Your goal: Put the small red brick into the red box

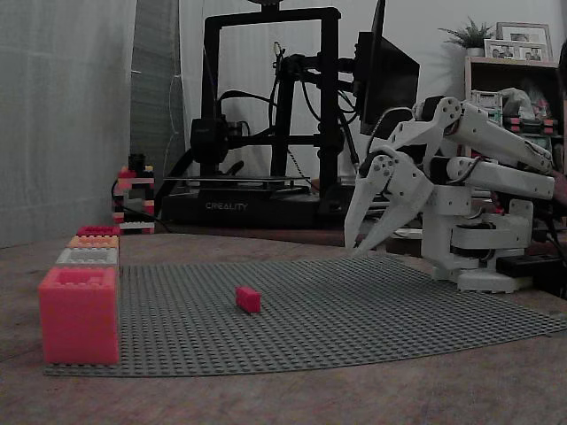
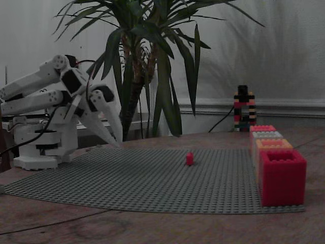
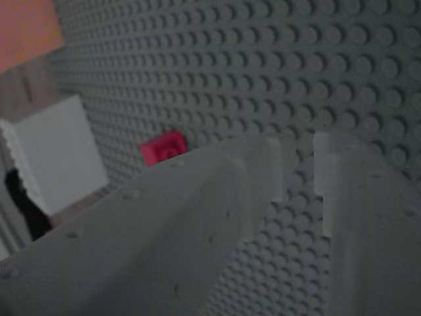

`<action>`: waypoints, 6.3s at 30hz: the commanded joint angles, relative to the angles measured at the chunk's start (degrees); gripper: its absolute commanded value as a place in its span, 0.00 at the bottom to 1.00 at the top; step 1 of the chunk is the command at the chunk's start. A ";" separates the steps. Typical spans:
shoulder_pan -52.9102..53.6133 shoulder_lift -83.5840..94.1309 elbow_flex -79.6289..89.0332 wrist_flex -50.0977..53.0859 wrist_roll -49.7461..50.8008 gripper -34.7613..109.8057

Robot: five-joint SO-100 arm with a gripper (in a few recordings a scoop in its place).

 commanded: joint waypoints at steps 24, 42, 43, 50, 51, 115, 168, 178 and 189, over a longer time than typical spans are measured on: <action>-3.78 -58.62 -44.30 -7.29 -10.63 0.35; -12.57 -98.70 -69.70 -10.02 -7.82 0.37; -12.74 -99.93 -70.31 -10.72 -7.65 0.37; -12.92 -106.61 -74.27 -14.06 -7.38 0.37; -12.92 -107.23 -74.88 -14.06 -7.21 0.37; 20.04 -137.29 -123.75 -41.13 -7.82 0.26; 3.25 -21.97 -14.15 -8.17 -1.85 0.24; 3.69 -6.42 -3.34 -2.02 -2.90 0.24; 3.69 0.62 -0.35 1.85 0.09 0.24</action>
